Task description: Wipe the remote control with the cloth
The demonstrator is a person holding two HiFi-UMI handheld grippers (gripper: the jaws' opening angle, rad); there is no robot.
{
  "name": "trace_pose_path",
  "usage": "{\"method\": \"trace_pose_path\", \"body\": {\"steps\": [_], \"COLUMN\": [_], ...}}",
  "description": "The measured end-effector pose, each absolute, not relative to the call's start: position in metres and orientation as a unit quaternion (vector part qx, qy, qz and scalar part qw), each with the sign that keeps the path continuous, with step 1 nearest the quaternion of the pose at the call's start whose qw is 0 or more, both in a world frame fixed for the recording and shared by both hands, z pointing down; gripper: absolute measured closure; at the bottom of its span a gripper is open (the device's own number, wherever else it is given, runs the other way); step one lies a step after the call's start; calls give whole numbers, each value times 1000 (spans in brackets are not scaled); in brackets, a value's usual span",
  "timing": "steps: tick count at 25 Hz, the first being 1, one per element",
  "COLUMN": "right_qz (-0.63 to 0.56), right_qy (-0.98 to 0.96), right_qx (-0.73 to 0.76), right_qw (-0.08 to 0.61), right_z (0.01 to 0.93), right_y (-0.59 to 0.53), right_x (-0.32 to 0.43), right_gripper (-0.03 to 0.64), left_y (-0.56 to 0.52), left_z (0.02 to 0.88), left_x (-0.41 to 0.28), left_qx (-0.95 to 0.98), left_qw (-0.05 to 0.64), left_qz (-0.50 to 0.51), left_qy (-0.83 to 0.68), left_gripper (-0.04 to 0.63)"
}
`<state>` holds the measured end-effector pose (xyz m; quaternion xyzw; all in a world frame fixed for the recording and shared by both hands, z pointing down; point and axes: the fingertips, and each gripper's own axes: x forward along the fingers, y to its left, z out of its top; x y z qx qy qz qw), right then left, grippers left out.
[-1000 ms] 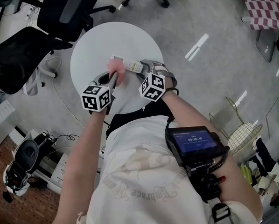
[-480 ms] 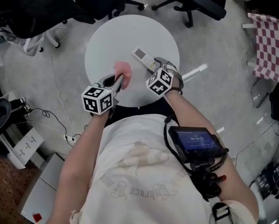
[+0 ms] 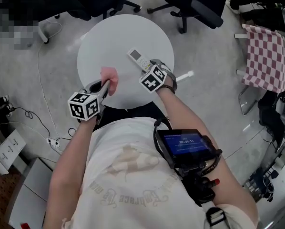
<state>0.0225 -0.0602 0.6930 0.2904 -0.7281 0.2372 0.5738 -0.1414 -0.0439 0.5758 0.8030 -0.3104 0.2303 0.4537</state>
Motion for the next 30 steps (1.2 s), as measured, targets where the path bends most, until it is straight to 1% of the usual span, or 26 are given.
{"method": "trace_pose_path", "body": {"steps": [3,7,11,15,18,22,25,30], "right_qz": [266,375,495,580,597,588,571,556], "right_qy": [-732,-731,-717,-722,-739,-768,-792,-811], "right_qx": [293,321,333,308,282,248,216,182], "right_qw": [555,472,361,218,137,49,20,0], "right_z": [691,682,673,648,624,590,564,536], "right_y": [-60,-51,-40,-41,-46,-57,-61,-65], "right_x": [18,16,13,1,-9,-27,-44,-68], "right_gripper": [359,360,362,362,362,362,362,362], "left_y": [-42,-39,-40,-36,-35,-40,-41,-35], "left_z": [578,576,574,574,577,574,560,532], "left_x": [-144,-136,-131,-123,-119,-116,-105,-86], "left_qx": [802,800,795,789,782,770,776,795], "left_qw": [457,469,484,499,515,548,563,571], "left_qz": [227,212,195,180,171,141,107,57], "left_qy": [-310,-309,-310,-309,-307,-296,-264,-199], "left_gripper": [569,569,569,569,569,569,568,569]}}
